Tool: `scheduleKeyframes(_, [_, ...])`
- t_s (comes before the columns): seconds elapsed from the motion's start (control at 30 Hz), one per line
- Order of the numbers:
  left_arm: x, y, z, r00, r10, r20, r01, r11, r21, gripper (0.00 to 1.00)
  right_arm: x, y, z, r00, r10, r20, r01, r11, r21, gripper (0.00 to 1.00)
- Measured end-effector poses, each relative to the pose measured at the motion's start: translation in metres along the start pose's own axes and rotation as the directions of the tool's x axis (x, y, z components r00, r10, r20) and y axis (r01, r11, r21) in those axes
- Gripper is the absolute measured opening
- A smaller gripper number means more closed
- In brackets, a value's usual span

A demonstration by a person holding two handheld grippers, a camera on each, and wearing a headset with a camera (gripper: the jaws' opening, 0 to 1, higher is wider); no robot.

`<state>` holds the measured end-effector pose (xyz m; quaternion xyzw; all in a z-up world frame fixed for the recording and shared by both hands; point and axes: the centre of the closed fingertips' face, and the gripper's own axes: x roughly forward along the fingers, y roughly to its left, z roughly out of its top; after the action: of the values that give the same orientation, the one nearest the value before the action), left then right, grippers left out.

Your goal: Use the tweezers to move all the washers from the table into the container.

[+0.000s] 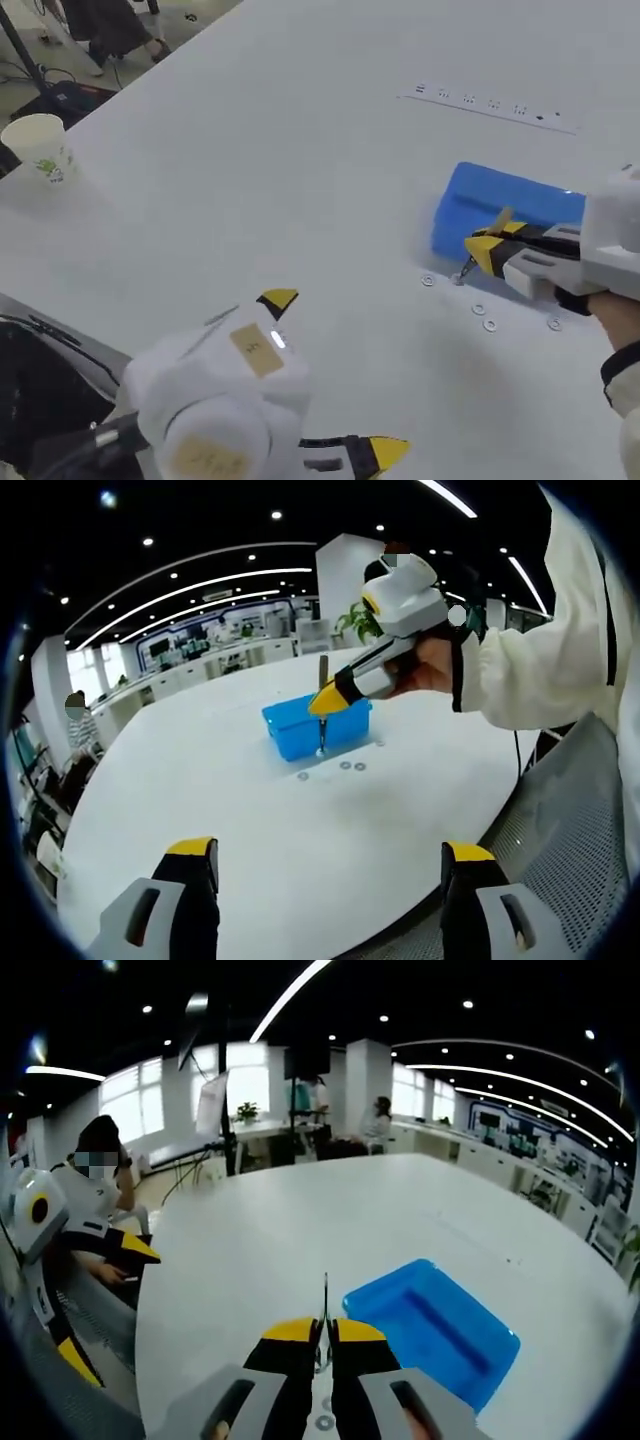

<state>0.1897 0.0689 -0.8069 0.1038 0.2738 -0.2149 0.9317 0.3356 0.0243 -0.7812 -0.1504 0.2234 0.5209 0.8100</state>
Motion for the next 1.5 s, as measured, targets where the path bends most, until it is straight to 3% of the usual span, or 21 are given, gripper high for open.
scheduleKeyframes(0.77, [-0.001, 0.0, 0.003, 0.9999, 0.008, 0.011, -0.008, 1.0, 0.021, 0.96, -0.03, 0.003, 0.033, 0.9994, -0.005, 0.034, 0.005, 1.0, -0.001, 0.01])
scheduleKeyframes(1.17, [-0.002, 0.002, 0.001, 0.9999, 0.016, 0.0, -0.016, 1.0, 0.026, 0.96, -0.031, 0.0, 0.04, 0.9992, -0.018, 0.035, 0.019, 1.0, -0.017, 0.01])
scheduleKeyframes(1.5, [-0.002, 0.001, -0.002, 0.9998, 0.008, -0.019, -0.007, 1.0, 0.017, 0.96, -0.025, -0.016, 0.046, 0.9982, -0.04, 0.044, 0.041, 0.999, -0.022, 0.01])
